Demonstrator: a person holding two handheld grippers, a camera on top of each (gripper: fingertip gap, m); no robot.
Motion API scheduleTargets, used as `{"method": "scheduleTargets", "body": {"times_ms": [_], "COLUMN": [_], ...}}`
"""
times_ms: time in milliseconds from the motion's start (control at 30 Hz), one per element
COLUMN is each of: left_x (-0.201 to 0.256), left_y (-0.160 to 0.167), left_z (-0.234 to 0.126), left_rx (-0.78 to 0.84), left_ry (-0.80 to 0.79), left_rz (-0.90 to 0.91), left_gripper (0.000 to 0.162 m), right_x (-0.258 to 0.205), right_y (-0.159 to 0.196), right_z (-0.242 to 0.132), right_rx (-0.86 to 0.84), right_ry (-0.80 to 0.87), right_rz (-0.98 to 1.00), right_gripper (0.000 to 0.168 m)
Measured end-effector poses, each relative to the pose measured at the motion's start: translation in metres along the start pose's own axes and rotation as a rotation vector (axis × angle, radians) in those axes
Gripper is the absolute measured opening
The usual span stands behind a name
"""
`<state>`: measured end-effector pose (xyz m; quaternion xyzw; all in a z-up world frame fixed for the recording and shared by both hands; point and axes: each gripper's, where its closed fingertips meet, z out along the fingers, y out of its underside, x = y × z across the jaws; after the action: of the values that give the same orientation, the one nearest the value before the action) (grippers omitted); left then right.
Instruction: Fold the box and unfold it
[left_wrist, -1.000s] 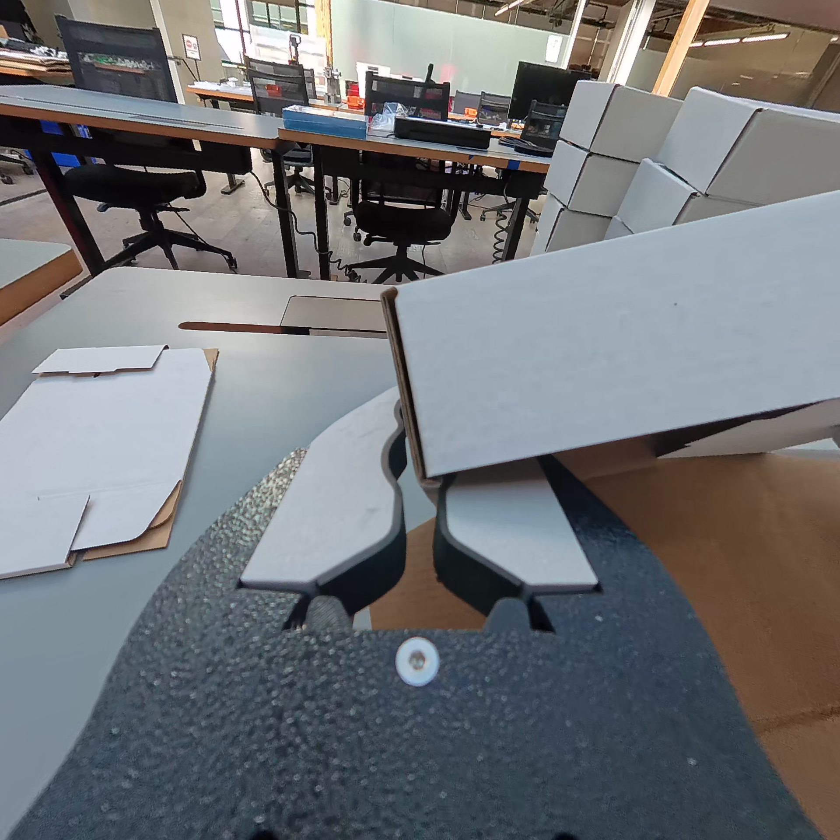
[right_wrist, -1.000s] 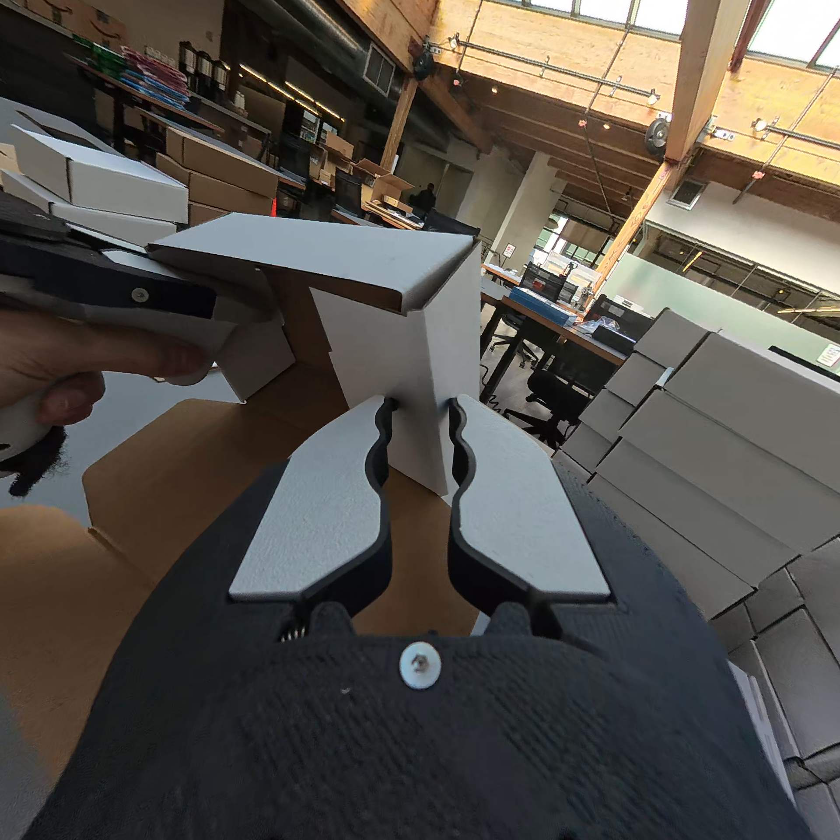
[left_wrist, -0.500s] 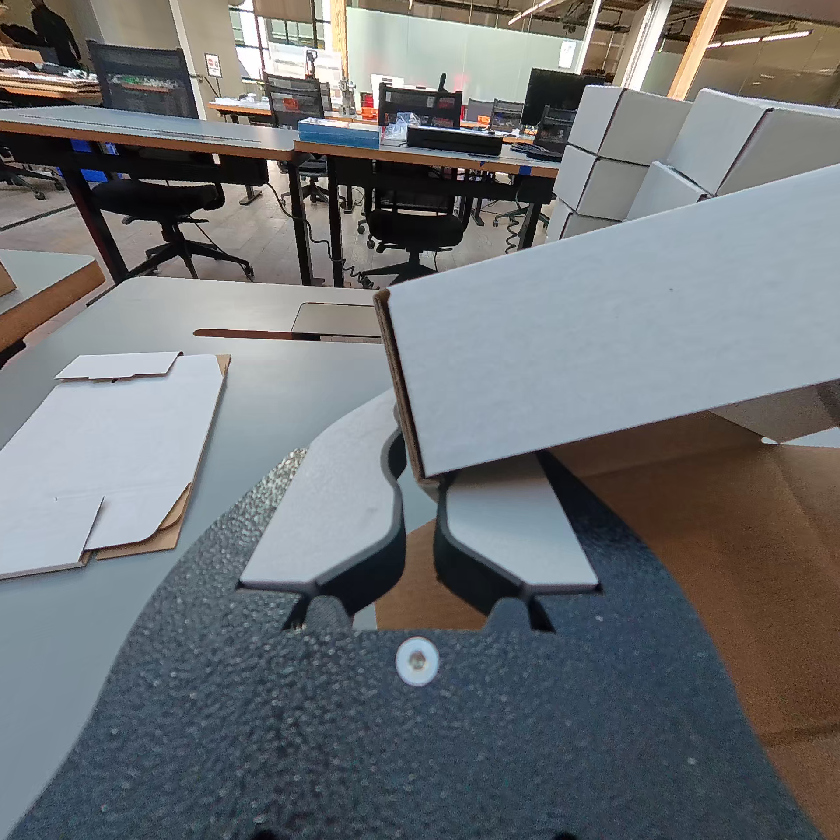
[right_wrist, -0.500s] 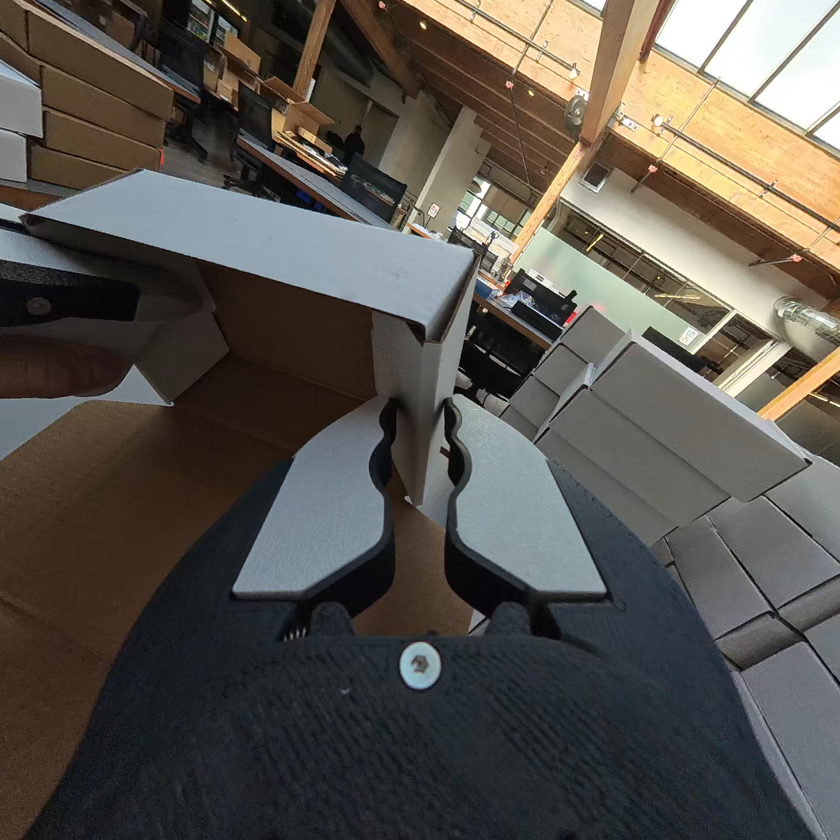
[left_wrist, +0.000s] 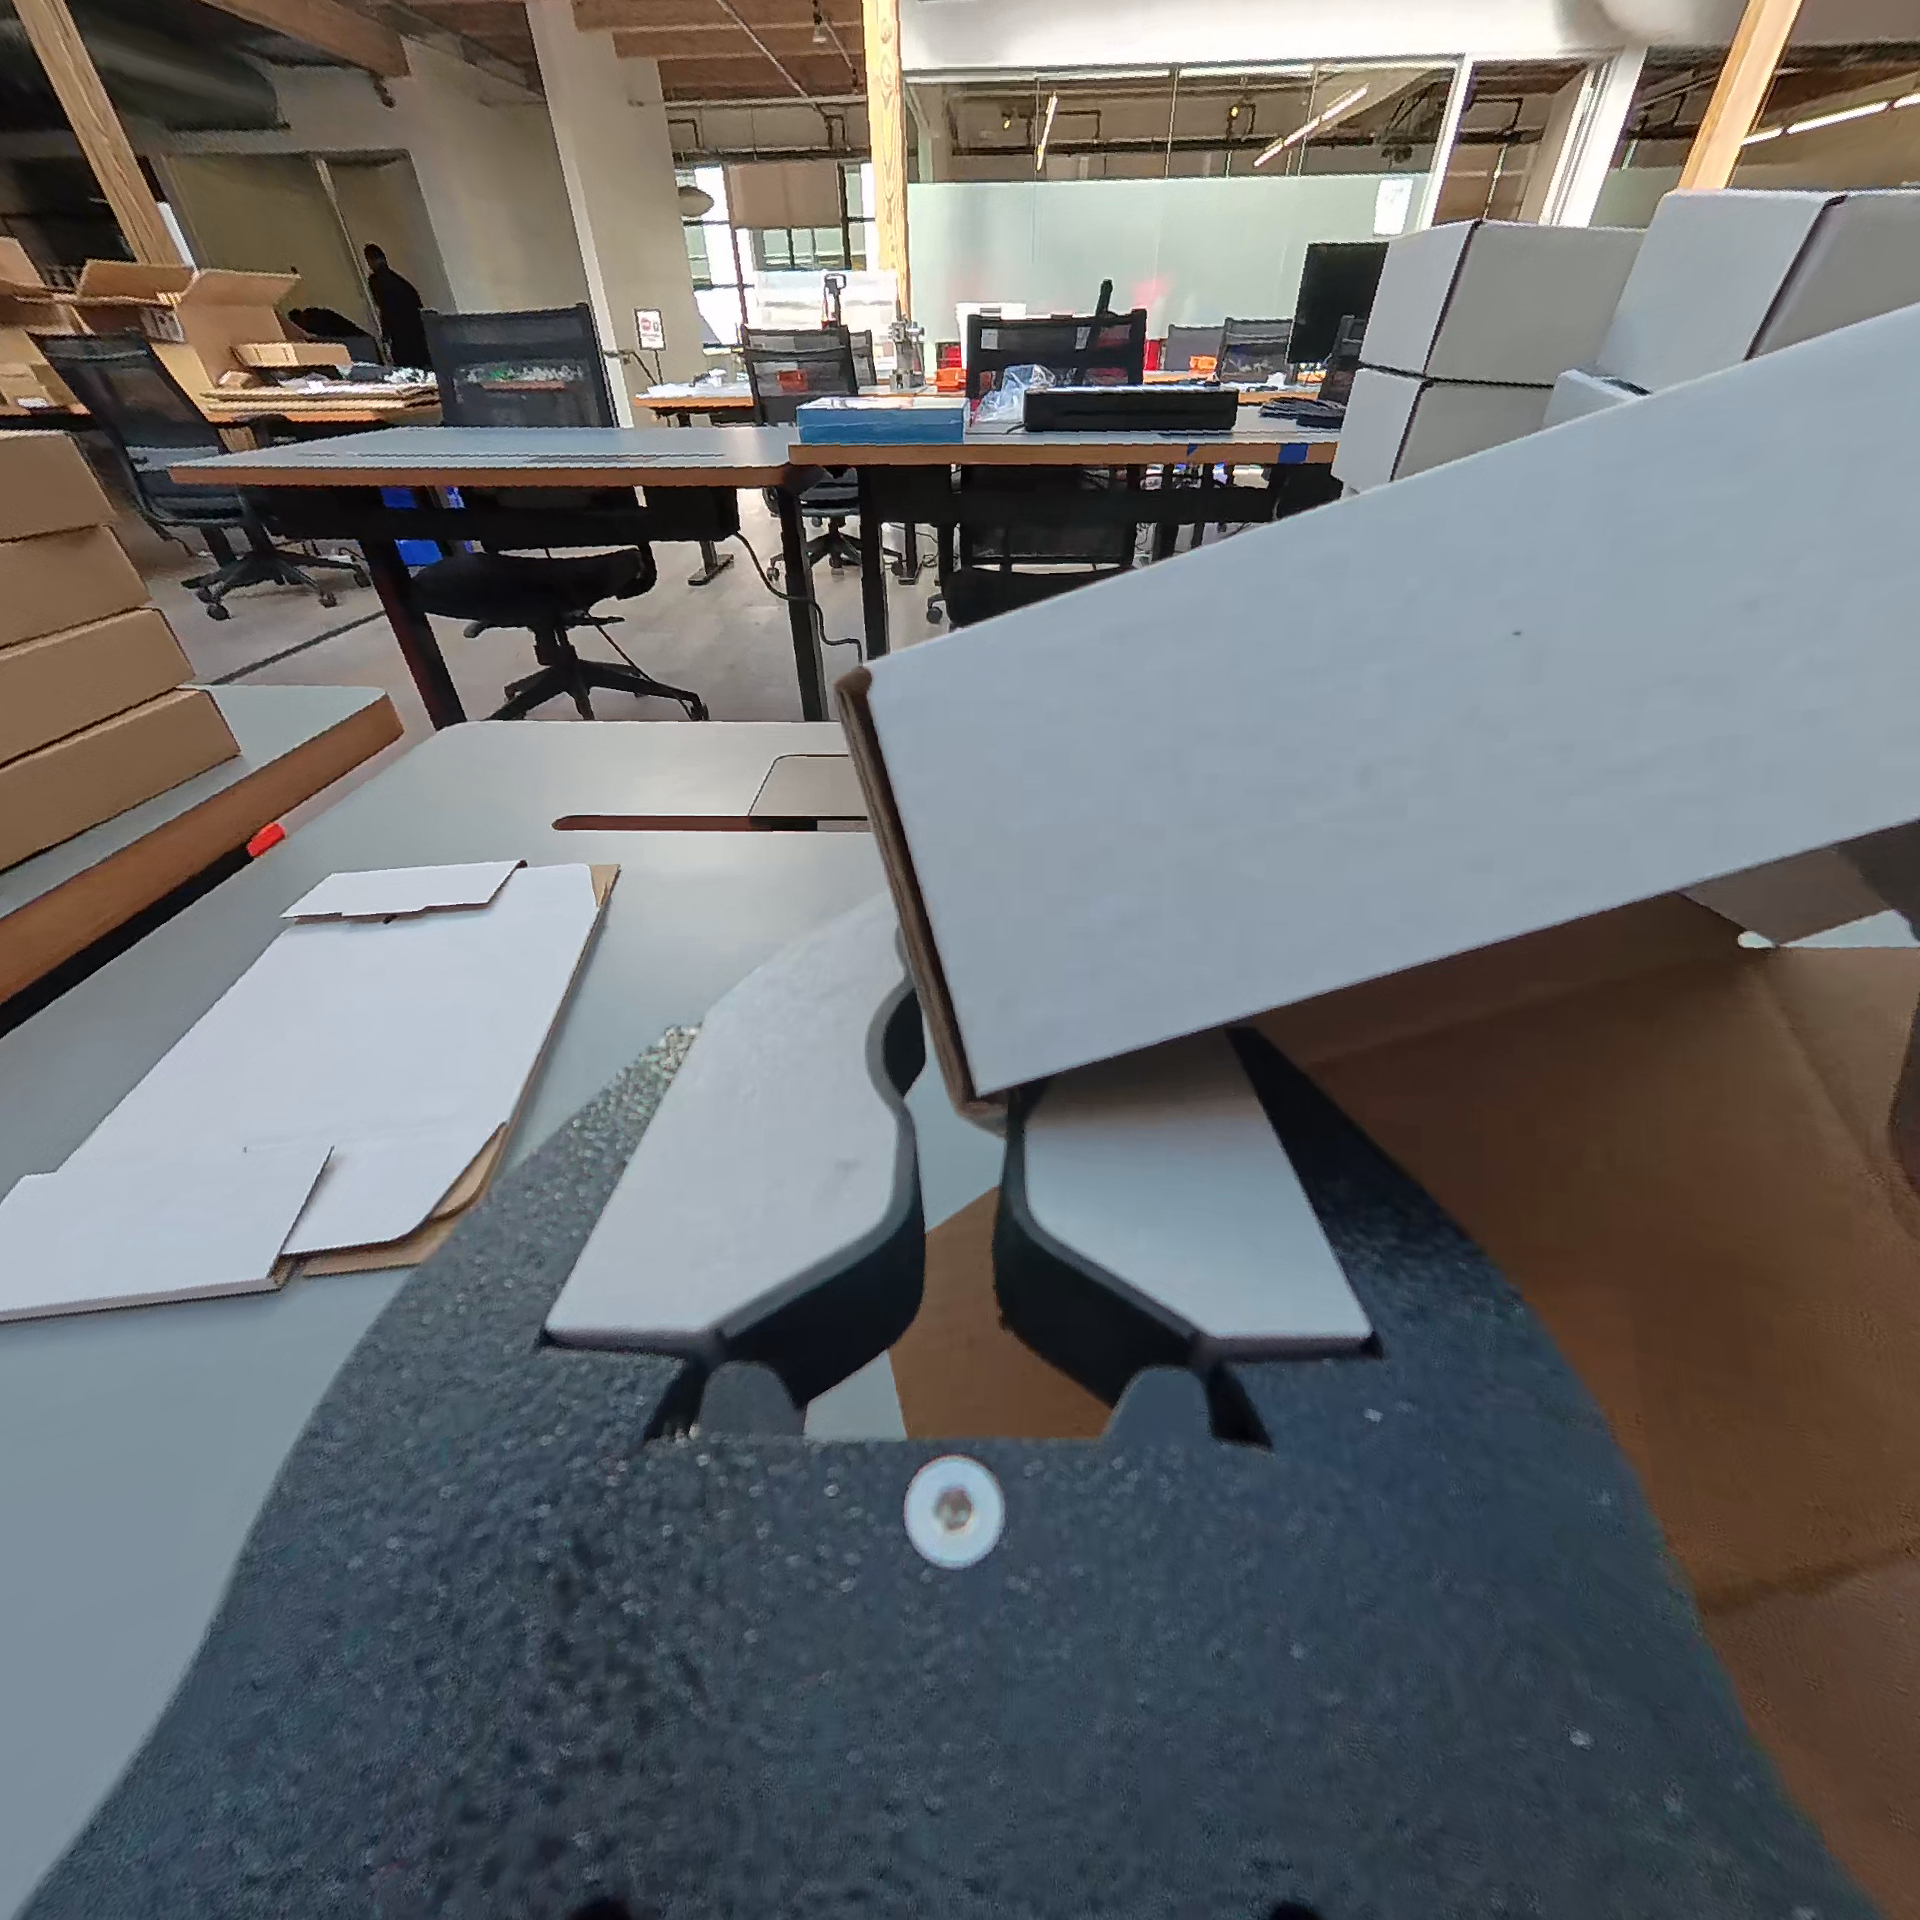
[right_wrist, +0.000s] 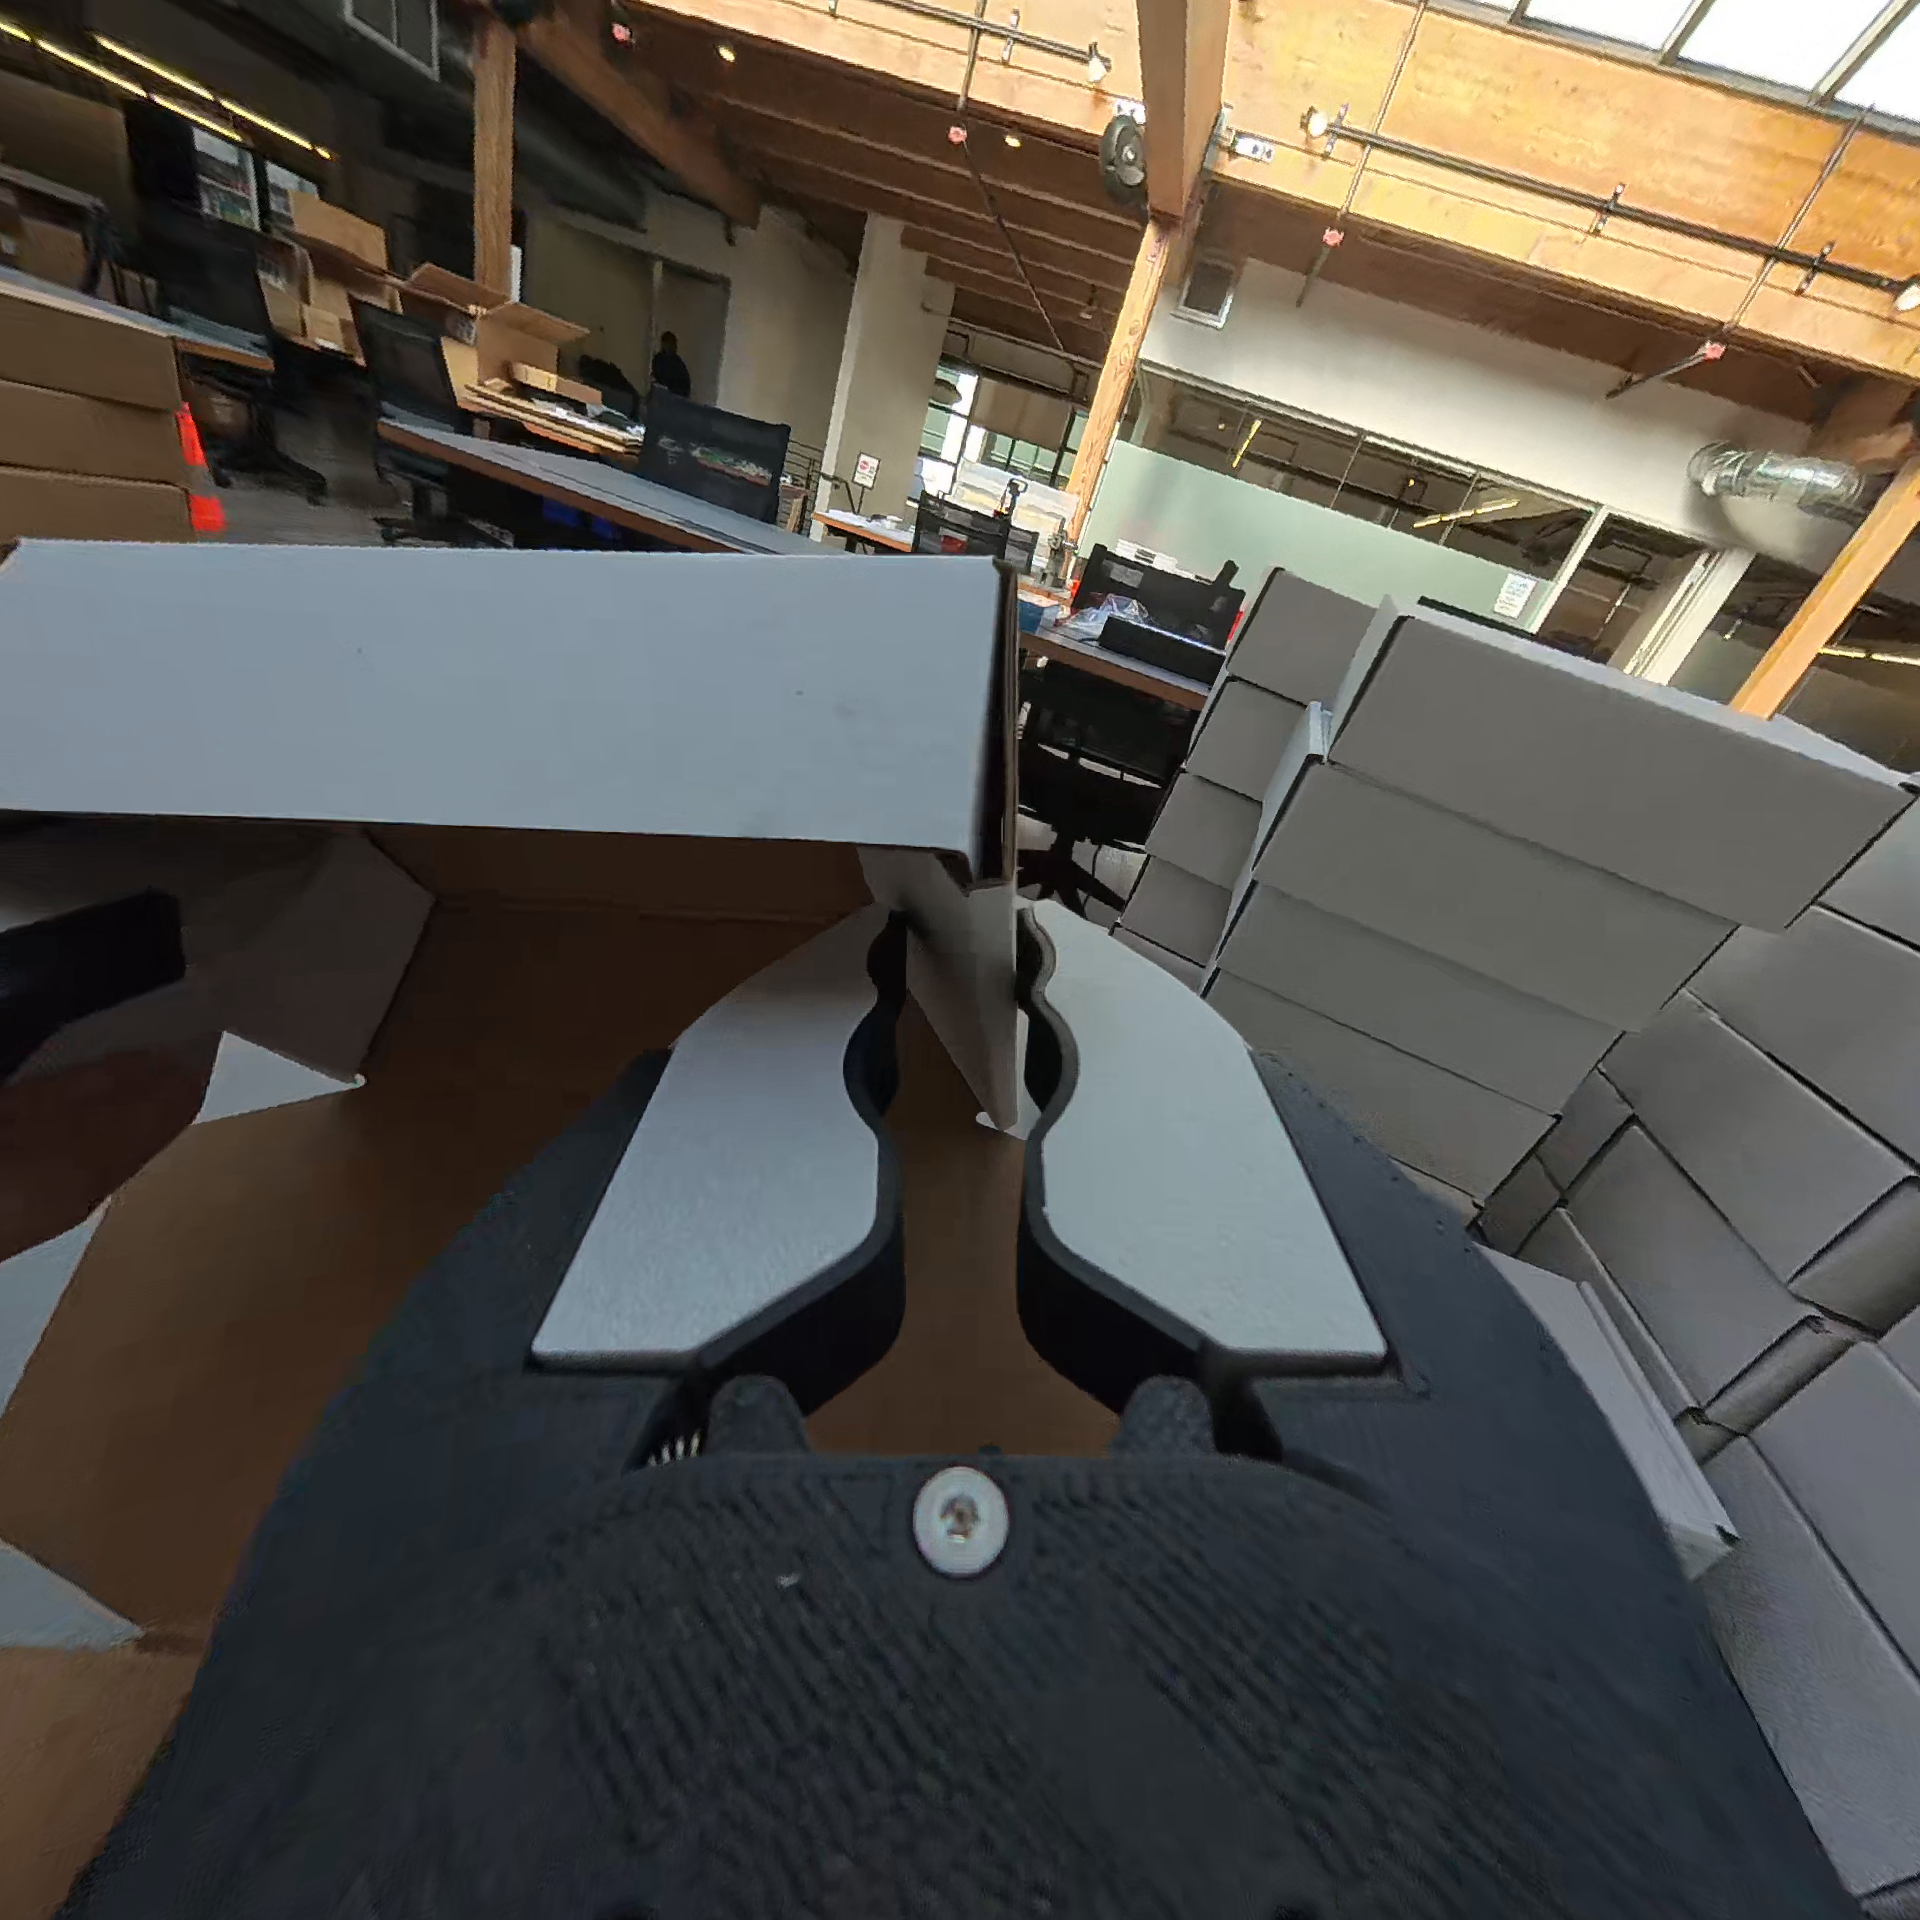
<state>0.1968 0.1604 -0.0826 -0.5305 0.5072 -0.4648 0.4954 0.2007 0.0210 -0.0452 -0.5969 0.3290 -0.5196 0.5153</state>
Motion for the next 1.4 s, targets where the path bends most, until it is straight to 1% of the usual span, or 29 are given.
{"method": "scheduleTargets", "body": {"times_ms": [67,133,167,233,300,467,767,1067,1233,1300,1400], "left_x": [0.005,0.009,0.009,0.007,0.006,0.004,-0.006,-0.015,-0.013,-0.012,-0.007], "left_y": [0.002,0.003,0.003,0.002,0.0,-0.002,-0.012,0.011,0.013,0.012,0.011], "left_z": [0.002,0.004,0.005,0.007,0.009,0.017,0.036,0.042,0.041,0.041,0.041], "left_rx": [-0.01,-0.019,-0.021,-0.022,-0.016,0.002,0.026,-0.039,-0.047,-0.044,-0.045], "left_ry": [0.017,0.03,0.039,0.031,0.018,-0.019,-0.024,-0.009,-0.012,-0.017,0.003], "left_rz": [-0.023,-0.065,-0.097,-0.115,-0.097,-0.018,-0.168,-0.251,-0.208,-0.187,-0.202], "left_gripper": [0.01,0.01,0.01,0.008,0.007,0.007,0.004,0.004,0.004,0.004,0.004], "right_x": [0.005,0.011,0.011,0.01,0.009,0.012,0.009,-0.006,-0.005,-0.003,0.001], "right_y": [-0.005,-0.012,-0.014,-0.011,-0.004,0.01,-0.006,0.007,0.01,0.013,0.009], "right_z": [0.002,0.002,0.002,0.004,0.006,0.017,0.031,0.037,0.04,0.041,0.037], "right_rx": [0.053,0.138,0.178,0.197,0.212,0.188,0.196,0.159,0.133,0.125,0.142], "right_ry": [0.039,0.091,0.093,0.099,0.118,0.14,0.163,0.114,0.062,0.058,0.081], "right_rz": [-0.013,-0.017,-0.001,0.01,0.004,-0.021,-0.099,-0.081,-0.056,-0.053,-0.058], "right_gripper": [0.019,0.013,0.013,0.012,0.011,0.008,0.006,0.007,0.007,0.007,0.006]}}
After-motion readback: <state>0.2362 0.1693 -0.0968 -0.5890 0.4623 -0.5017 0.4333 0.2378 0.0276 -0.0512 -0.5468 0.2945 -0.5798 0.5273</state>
